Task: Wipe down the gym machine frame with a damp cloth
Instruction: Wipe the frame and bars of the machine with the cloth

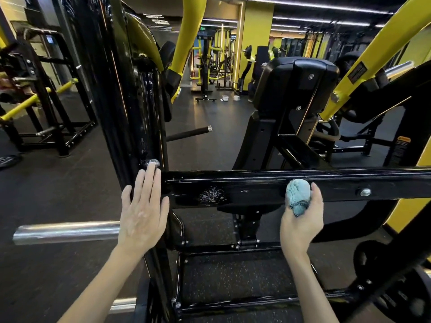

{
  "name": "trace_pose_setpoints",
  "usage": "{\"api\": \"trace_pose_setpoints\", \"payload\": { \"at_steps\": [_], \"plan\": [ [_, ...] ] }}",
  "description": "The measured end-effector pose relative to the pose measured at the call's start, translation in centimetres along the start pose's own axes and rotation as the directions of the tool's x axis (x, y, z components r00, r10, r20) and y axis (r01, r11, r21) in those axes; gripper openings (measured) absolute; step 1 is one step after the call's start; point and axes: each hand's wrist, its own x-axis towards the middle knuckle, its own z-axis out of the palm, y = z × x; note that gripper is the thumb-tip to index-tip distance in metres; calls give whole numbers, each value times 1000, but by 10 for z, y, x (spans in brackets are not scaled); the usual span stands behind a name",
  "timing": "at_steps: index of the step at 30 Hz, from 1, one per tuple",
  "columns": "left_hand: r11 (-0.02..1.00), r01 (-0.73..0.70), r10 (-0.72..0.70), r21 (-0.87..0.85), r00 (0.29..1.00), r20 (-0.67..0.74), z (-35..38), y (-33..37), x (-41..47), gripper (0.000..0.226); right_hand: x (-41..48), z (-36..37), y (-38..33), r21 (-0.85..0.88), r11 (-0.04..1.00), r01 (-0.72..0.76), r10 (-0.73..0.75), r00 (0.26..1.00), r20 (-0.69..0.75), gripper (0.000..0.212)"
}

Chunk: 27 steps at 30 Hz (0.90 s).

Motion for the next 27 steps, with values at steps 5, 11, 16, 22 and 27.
{"api": "trace_pose_setpoints", "payload": {
  "at_steps": [5, 11, 16, 22, 27],
  "plan": [
    [999, 18, -21, -34, 997, -68, 3, -15, -5, 65, -7, 20, 6, -8, 999, 42, -43, 994, -99, 59],
    [998, -26, 23, -51, 998, -60, 10, -20, -3, 62, -42, 51, -18, 19, 996, -86, 84, 994, 75, 74],
    [999, -31, 28, -39, 997, -75, 10, -19, -3, 62, -103, 92, -52, -19, 985, 174, -166, 960, 225, 70],
    [997, -45, 41, -62, 997, -72, 9, -24, -5, 64, -147, 124, -64, -122, 802, 585, -500, 769, 399, 59],
    [995, -51, 43, -84, 995, -90, 8, -26, -7, 65, -89, 92, -14, -196, 857, 477, -434, 872, 225, 52]
  ]
}}
